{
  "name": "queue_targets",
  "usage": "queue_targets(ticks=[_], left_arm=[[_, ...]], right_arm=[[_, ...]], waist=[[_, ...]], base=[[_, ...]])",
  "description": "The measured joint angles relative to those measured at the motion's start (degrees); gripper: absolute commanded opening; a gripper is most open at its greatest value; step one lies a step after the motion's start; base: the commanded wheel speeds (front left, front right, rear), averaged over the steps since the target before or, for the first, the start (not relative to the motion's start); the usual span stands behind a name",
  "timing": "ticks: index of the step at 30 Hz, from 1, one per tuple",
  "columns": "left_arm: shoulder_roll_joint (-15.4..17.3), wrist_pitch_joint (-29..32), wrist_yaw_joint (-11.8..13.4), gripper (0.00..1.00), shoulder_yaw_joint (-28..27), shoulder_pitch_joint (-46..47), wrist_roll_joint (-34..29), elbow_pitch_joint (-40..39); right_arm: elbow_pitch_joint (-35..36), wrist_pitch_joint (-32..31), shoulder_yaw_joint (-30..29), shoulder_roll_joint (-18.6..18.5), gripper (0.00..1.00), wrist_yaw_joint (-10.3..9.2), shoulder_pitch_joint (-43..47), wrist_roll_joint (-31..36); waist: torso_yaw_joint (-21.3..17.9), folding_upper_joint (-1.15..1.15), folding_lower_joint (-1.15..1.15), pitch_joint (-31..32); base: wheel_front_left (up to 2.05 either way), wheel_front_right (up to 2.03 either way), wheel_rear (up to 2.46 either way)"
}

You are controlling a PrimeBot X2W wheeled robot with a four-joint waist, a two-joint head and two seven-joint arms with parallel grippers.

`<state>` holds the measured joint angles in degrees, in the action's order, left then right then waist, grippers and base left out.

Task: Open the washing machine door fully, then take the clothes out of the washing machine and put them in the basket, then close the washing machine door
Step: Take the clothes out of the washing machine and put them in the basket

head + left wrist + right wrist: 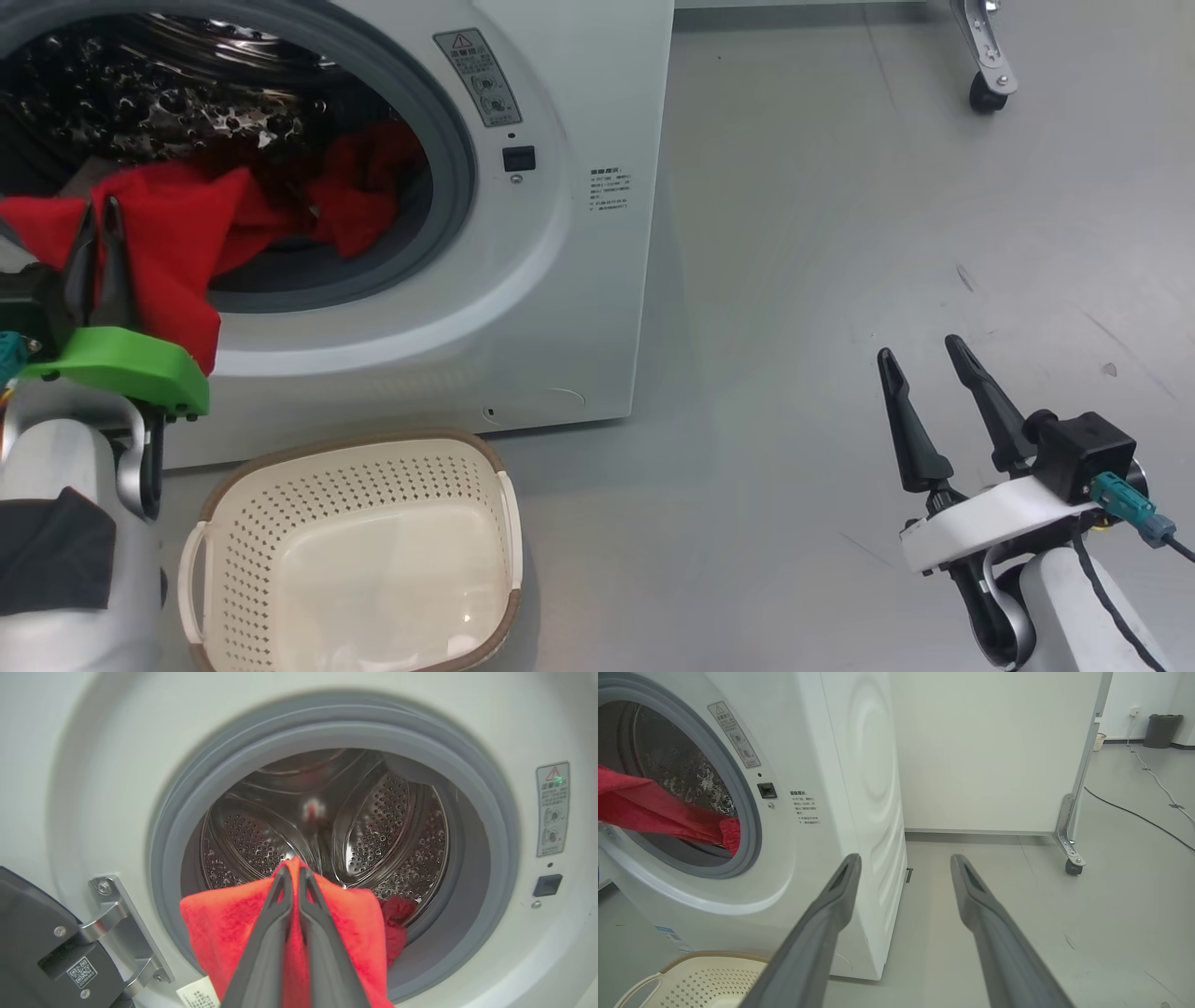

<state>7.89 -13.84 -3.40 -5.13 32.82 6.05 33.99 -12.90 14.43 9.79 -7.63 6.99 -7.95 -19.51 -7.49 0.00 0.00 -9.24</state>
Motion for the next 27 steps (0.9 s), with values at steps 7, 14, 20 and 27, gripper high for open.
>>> queue_targets(ticks=[7,14,20,27], left_arm=[[-1.03,-0.43,-0.01,0.0,0.09,-2.99,0.01,-5.93],[-2.02,-0.54,0.0,0.0,-0.25,-4.91,0.82,-13.99],[-2.76,-0.62,0.0,0.0,-0.25,-5.88,1.01,-20.3],[-3.02,-0.56,0.0,0.0,0.75,-11.91,1.0,-19.95]], right_arm=[[0.08,0.0,-0.1,0.05,1.0,0.0,1.53,0.01],[0.34,0.0,-0.12,0.09,1.0,0.0,1.73,0.16],[0.59,0.0,-0.11,0.14,1.0,0.0,2.15,0.48],[1.08,0.0,0.58,0.27,1.0,0.0,2.61,0.48]], waist=[[0.34,0.0,0.0,1.68],[0.63,0.0,0.0,2.28],[0.92,0.0,0.0,2.47],[0.97,0.0,0.0,1.96]], base=[[0.0,0.0,0.0],[0.0,0.0,0.0],[0.0,0.0,0.0],[0.0,0.0,0.0]])
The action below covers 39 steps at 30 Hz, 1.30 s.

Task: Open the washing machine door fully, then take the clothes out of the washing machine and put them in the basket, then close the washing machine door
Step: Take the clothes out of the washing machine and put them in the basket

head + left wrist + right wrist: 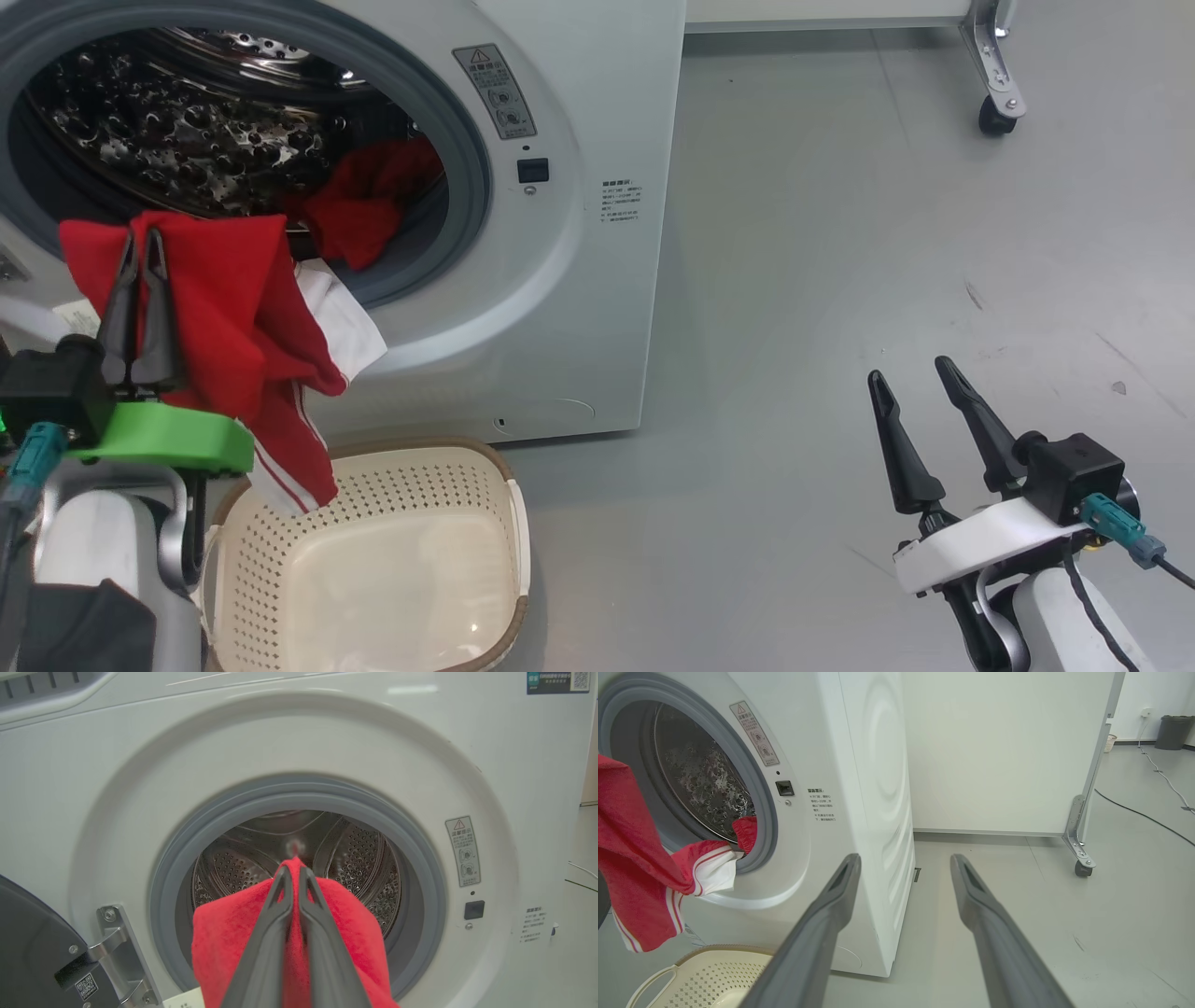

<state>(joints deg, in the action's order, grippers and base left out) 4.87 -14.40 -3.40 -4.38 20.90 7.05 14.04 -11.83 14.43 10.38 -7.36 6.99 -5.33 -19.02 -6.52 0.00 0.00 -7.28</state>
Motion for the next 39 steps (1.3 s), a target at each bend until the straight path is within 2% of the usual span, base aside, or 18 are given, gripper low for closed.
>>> queue_targets(ticks=[18,28,39], left_arm=[[-0.57,8.54,0.09,0.0,2.98,-6.83,-0.88,4.58],[-0.77,11.03,0.09,0.0,5.99,-6.99,-2.99,6.15],[-0.6,13.33,0.58,0.0,6.53,-6.73,-3.83,10.84]], right_arm=[[1.45,0.0,0.8,0.02,1.0,0.0,-0.92,0.0],[2.27,0.0,1.57,0.03,1.0,0.0,-2.81,-0.01],[2.5,0.0,2.55,0.12,1.0,0.0,-5.33,-0.18]], waist=[[-1.68,0.0,0.0,-5.29],[-2.98,0.0,0.0,-9.72],[-5.23,0.0,0.0,-14.31]], base=[[0.0,0.0,0.0],[0.0,0.0,0.0],[0.0,0.0,0.0]])
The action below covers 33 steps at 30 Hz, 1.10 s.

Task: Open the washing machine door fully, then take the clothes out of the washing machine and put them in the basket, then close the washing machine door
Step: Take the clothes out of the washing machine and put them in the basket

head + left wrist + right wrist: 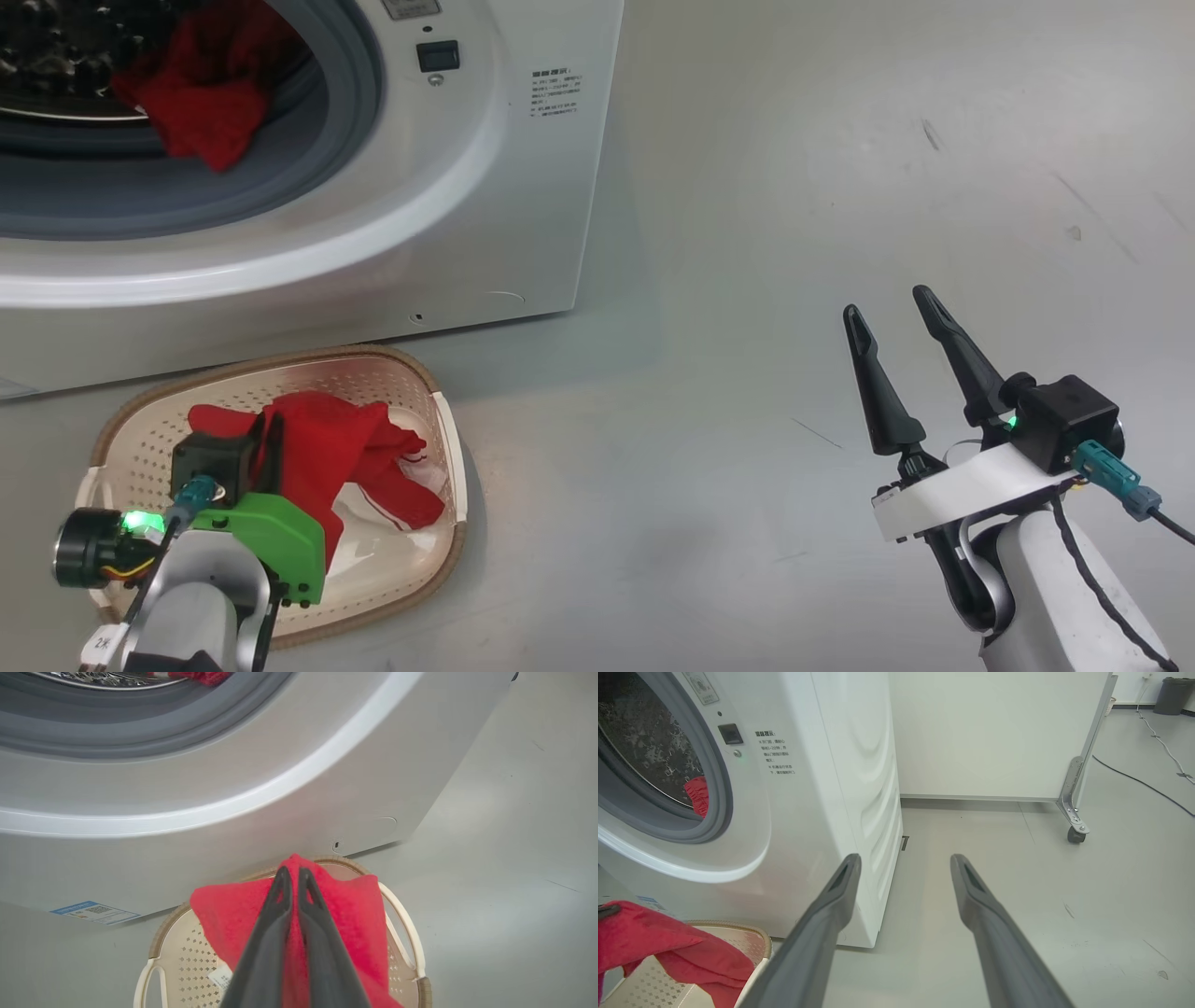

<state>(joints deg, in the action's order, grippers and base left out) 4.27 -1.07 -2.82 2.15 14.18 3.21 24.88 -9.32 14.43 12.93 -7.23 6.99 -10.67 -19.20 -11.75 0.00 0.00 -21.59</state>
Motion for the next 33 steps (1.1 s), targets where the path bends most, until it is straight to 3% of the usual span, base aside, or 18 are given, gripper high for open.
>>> queue_targets(ticks=[13,33], left_arm=[[1.02,0.24,1.1,0.0,0.01,4.7,-1.91,6.78],[2.29,-1.44,3.36,0.0,-1.42,8.55,-2.61,17.36]], right_arm=[[0.26,0.0,-0.1,-0.55,1.0,0.0,-1.88,-0.01],[0.44,0.0,-0.79,-0.58,1.0,0.0,-3.07,-0.53]], waist=[[-2.26,0.0,0.0,-4.7],[-2.68,0.0,0.0,-7.8]], base=[[0.0,0.0,0.0],[0.0,0.0,0.0]])
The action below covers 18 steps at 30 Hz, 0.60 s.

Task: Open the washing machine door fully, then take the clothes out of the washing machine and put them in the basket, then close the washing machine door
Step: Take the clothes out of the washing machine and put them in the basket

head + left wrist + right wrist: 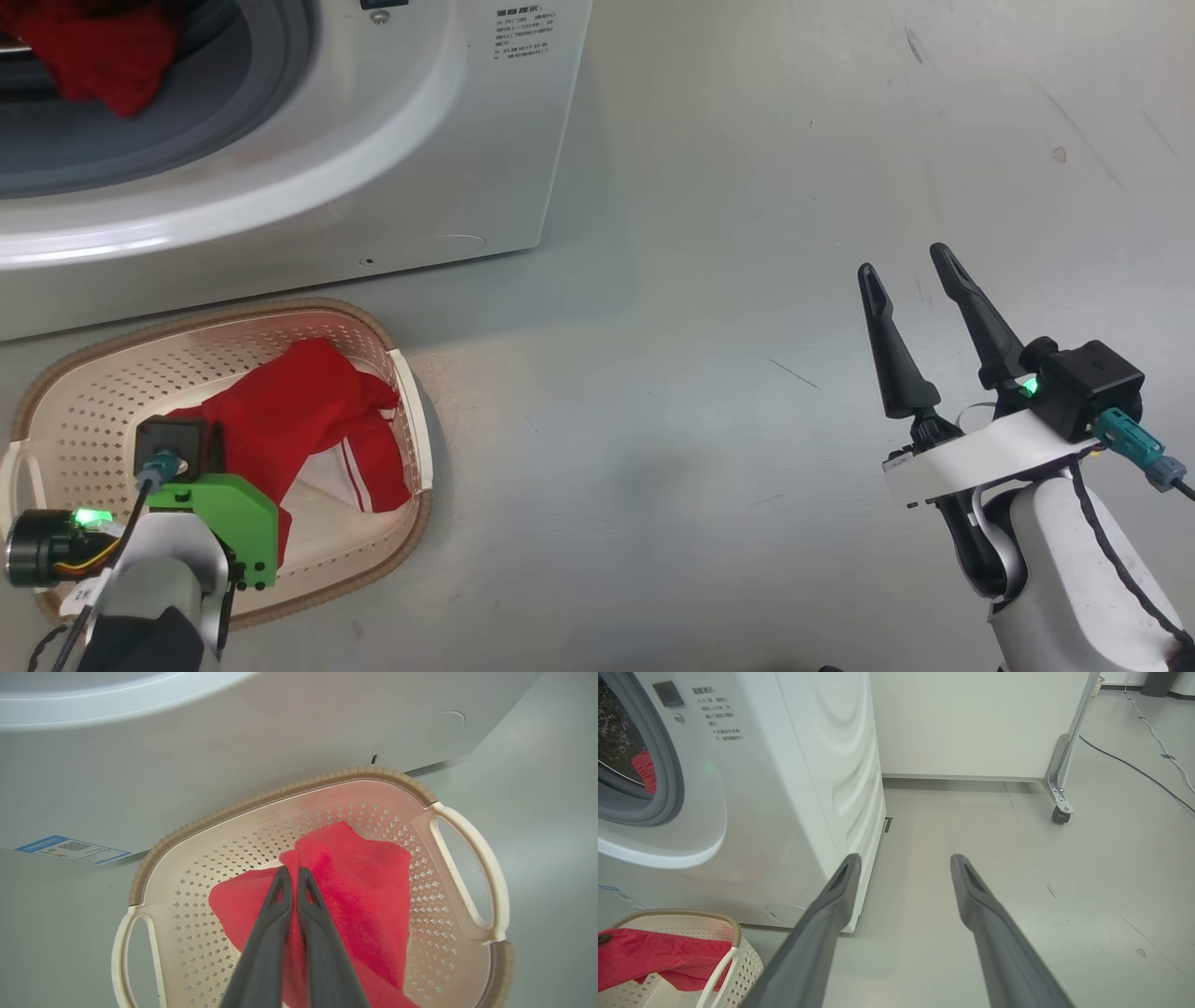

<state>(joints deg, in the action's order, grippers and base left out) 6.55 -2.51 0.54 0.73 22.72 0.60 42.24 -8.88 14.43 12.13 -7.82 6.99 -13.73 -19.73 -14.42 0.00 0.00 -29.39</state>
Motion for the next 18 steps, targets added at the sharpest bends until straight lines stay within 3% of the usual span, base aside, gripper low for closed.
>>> queue_targets(ticks=[4,5,6,7,18], left_arm=[[0.38,-0.68,0.88,0.0,-0.88,0.44,0.34,1.83],[0.37,-1.2,0.99,0.12,-1.25,0.55,0.59,2.04],[0.33,-1.77,1.14,0.65,-1.58,0.75,1.04,2.2],[0.34,-2.1,1.27,1.0,-1.72,1.08,1.35,2.42],[-0.53,-4.52,1.6,1.0,-0.82,3.28,1.34,6.15]], right_arm=[[-0.01,0.0,0.01,0.02,1.0,0.0,-0.22,0.0],[-0.01,0.0,0.01,0.02,1.0,0.0,-0.32,0.0],[-0.01,0.0,0.01,0.02,1.0,0.0,-0.43,0.0],[-0.01,0.0,0.0,0.02,1.0,0.0,-0.51,0.0],[-0.55,0.0,-0.26,0.03,1.0,0.0,-1.01,0.0]], waist=[[0.01,0.0,0.0,-0.18],[0.01,0.0,0.0,-0.21],[0.01,0.0,0.0,-0.23],[0.01,0.0,0.0,-0.24],[0.32,0.0,0.0,0.49]], base=[[0.0,0.0,0.0],[0.0,0.0,0.0],[0.0,0.0,0.0],[0.0,0.0,0.0],[0.0,0.0,0.0]])
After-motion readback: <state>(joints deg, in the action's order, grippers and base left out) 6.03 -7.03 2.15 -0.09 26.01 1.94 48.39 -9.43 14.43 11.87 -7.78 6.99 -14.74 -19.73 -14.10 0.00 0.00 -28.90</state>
